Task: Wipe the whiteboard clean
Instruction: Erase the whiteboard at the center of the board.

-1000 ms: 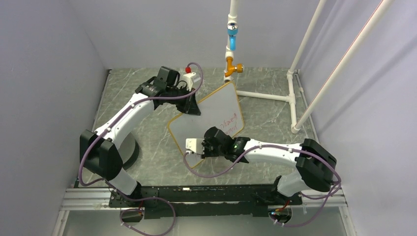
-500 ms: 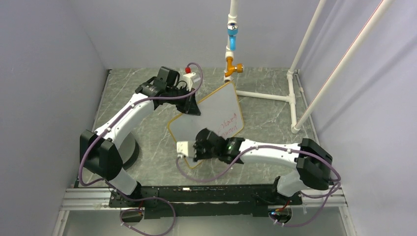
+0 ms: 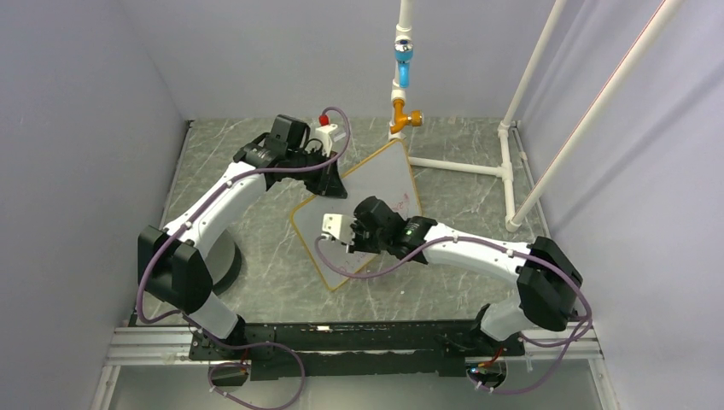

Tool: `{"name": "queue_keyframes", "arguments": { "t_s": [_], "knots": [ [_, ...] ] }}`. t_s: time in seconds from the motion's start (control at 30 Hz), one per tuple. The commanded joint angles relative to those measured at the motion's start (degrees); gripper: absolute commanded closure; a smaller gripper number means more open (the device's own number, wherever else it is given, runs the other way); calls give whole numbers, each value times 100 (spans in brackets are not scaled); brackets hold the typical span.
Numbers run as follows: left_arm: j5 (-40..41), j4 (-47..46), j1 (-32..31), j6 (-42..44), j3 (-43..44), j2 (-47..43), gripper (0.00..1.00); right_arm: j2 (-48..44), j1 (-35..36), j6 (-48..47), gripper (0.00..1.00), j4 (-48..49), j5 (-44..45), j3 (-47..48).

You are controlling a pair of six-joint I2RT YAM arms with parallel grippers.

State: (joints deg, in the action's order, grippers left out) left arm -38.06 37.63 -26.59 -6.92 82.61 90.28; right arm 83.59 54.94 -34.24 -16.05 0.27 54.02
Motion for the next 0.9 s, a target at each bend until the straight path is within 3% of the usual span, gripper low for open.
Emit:
{"name": "queue_keyframes", "arguments": {
  "t_s": [0.0, 0.13, 0.23, 0.5, 0.63, 0.73, 0.87],
  "knots": [
    [-575, 171, -172, -46, 2, -193, 100, 303, 670, 17, 100, 592, 324, 799],
    [-548, 191, -178, -25, 2, -204, 100, 478, 1370, -12, 100, 464, 275, 565],
    [-557, 201, -180, -22, 1, -217, 100, 483, 1387, -35, 100, 579, 419, 194],
    [-602, 185, -174, -33, 4, -237, 100, -60, -105, 35, 100, 990, 757, -22],
    [-610, 167, -176, -37, -5, -248, 100, -238, -529, 72, 100, 1157, 695, 29],
    [-608, 176, -175, -33, -8, -235, 100, -333, -397, 35, 100, 851, 94, -95],
    [-596, 193, -178, -16, 1, -243, 100, -382, 232, -339, 100, 689, 2, -650]
  ]
}}
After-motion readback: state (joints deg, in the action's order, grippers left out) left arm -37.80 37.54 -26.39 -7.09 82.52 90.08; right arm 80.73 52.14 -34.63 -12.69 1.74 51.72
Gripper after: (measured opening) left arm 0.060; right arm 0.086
